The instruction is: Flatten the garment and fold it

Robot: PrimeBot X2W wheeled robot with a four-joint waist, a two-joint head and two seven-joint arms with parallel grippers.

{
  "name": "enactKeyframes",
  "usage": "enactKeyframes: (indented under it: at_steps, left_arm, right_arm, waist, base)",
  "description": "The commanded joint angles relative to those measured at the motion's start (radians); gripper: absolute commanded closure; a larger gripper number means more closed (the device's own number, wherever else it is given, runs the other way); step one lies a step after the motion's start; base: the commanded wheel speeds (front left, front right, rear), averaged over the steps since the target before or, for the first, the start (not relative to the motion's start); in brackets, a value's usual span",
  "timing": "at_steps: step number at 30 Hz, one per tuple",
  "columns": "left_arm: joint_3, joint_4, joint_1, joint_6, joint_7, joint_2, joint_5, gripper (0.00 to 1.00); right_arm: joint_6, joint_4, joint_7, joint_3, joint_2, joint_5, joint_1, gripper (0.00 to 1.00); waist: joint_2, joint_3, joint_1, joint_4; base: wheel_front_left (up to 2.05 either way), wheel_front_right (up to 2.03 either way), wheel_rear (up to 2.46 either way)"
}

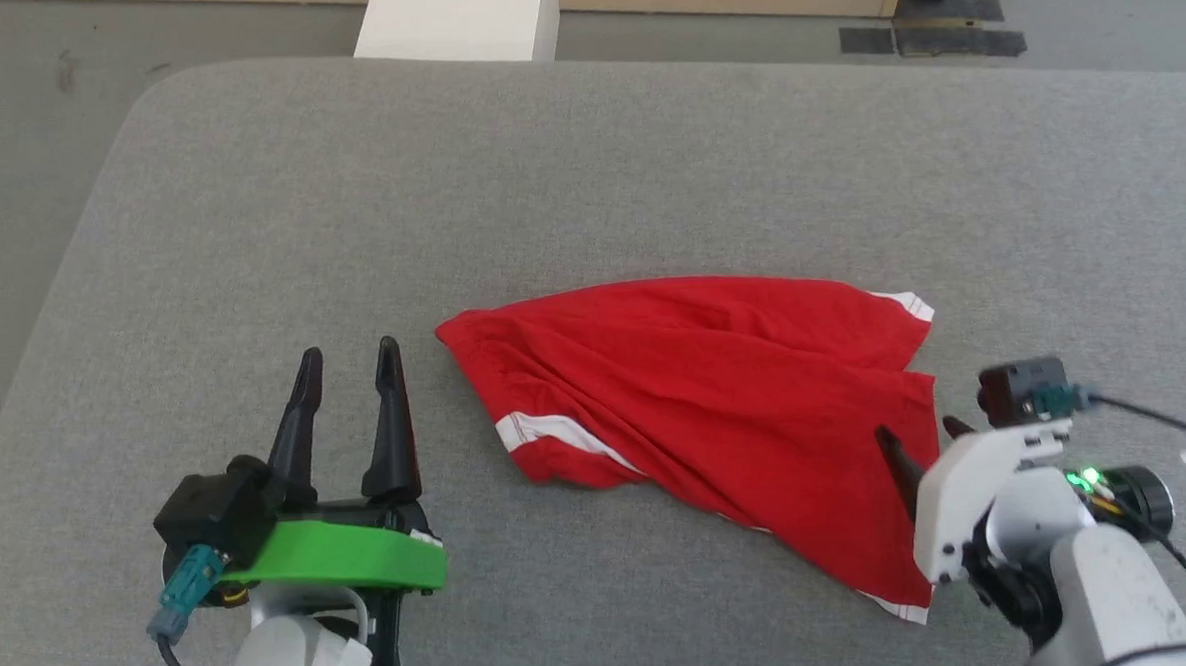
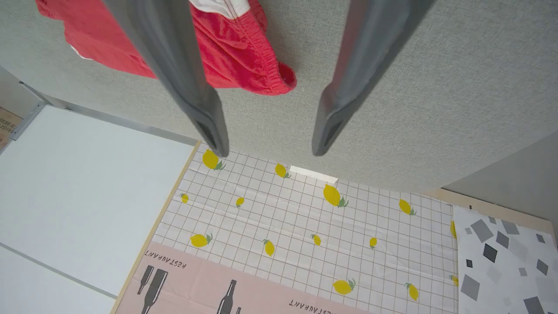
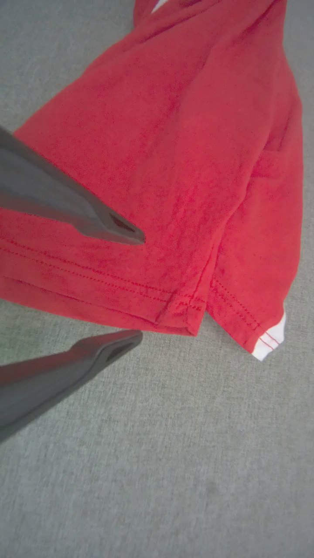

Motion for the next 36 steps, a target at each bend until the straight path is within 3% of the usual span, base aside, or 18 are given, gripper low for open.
enactKeyframes:
  at_steps: [1,5,8,9,10,11,13,14,24,31,32,33,34,36]
  left_arm:
    - [0.006,0.002,0.009,-0.008,-0.004,-0.005,0.013,0.0]
    - [0.007,0.006,-0.002,-0.015,-0.004,-0.007,0.008,0.0]
    - [0.0,0.009,-0.011,-0.009,-0.004,-0.007,-0.005,0.0]
    - [-0.002,0.009,-0.013,-0.008,-0.004,-0.007,-0.008,0.0]
    - [-0.004,0.009,-0.015,-0.006,-0.004,-0.007,-0.011,0.0]
    - [-0.005,0.01,-0.017,-0.005,-0.004,-0.007,-0.012,0.0]
    - [-0.007,0.012,-0.019,-0.004,-0.004,-0.007,-0.013,0.0]
    - [-0.008,0.011,-0.021,-0.002,-0.004,-0.007,-0.014,0.0]
    - [-0.023,0.008,-0.047,0.0,-0.004,-0.007,-0.007,0.0]
    - [-0.044,0.021,-0.08,-0.007,-0.004,-0.008,-0.006,0.0]
    - [-0.045,0.023,-0.081,-0.007,-0.004,-0.008,-0.005,0.0]
    - [-0.048,0.026,-0.082,-0.007,-0.004,-0.008,-0.005,0.0]
    - [-0.049,0.028,-0.082,-0.007,-0.004,-0.008,-0.004,0.0]
    - [-0.051,0.036,-0.079,-0.007,-0.004,-0.008,-0.004,0.0]
  right_arm:
    - [-0.002,0.015,0.015,-0.001,0.0,-0.006,-0.033,0.0]
    - [-0.002,0.069,0.064,0.002,0.0,-0.018,-0.091,0.0]
    - [-0.002,0.094,0.071,-0.019,0.0,-0.046,-0.123,0.33]
    - [-0.002,0.102,0.075,-0.023,0.0,-0.049,-0.13,0.35]
    - [-0.002,0.109,0.076,-0.025,0.0,-0.051,-0.138,0.51]
    - [-0.002,0.116,0.074,-0.029,0.0,-0.057,-0.146,0.6]
    - [-0.002,0.125,0.069,-0.034,0.0,-0.066,-0.156,0.95]
    - [-0.002,0.128,0.06,-0.037,0.0,-0.071,-0.163,1.0]
    - [-0.002,0.15,-0.041,-0.144,0.0,-0.157,-0.319,1.0]
    - [-0.002,0.268,-0.087,-0.186,0.0,-0.235,-0.467,1.0]
    - [-0.002,0.286,-0.093,-0.187,0.0,-0.237,-0.475,0.83]
    - [-0.002,0.304,-0.105,-0.187,0.0,-0.238,-0.482,0.1]
    - [-0.002,0.318,-0.117,-0.191,0.0,-0.233,-0.484,0.0]
    - [-0.002,0.342,-0.15,-0.2,0.0,-0.222,-0.477,0.0]
  waist:
    - [0.0,0.015,0.0,0.009]
    - [0.0,0.035,0.0,0.019]
    - [0.0,0.047,0.0,0.026]
    - [0.0,0.049,0.0,0.028]
    - [0.0,0.052,0.0,0.029]
    - [0.0,0.054,0.0,0.03]
    - [0.0,0.056,0.0,0.031]
    - [0.0,0.058,0.0,0.031]
    - [0.0,0.087,0.0,0.035]
    - [0.0,0.116,0.0,0.062]
    - [0.0,0.116,0.0,0.065]
    - [0.0,0.116,0.0,0.067]
    - [0.0,0.114,0.0,0.068]
    - [0.0,0.102,0.0,0.068]
  base:
    - [0.0,0.0,0.0]
    - [0.0,0.0,0.0]
    - [0.0,0.0,0.0]
    - [0.0,0.0,0.0]
    - [0.0,0.0,0.0]
    - [0.0,0.0,0.0]
    - [0.0,0.0,0.0]
    - [0.0,0.0,0.0]
    - [0.0,0.0,0.0]
    - [0.0,0.0,0.0]
    - [0.0,0.0,0.0]
    - [0.0,0.0,0.0]
    - [0.0,0.0,0.0]
    - [0.0,0.0,0.0]
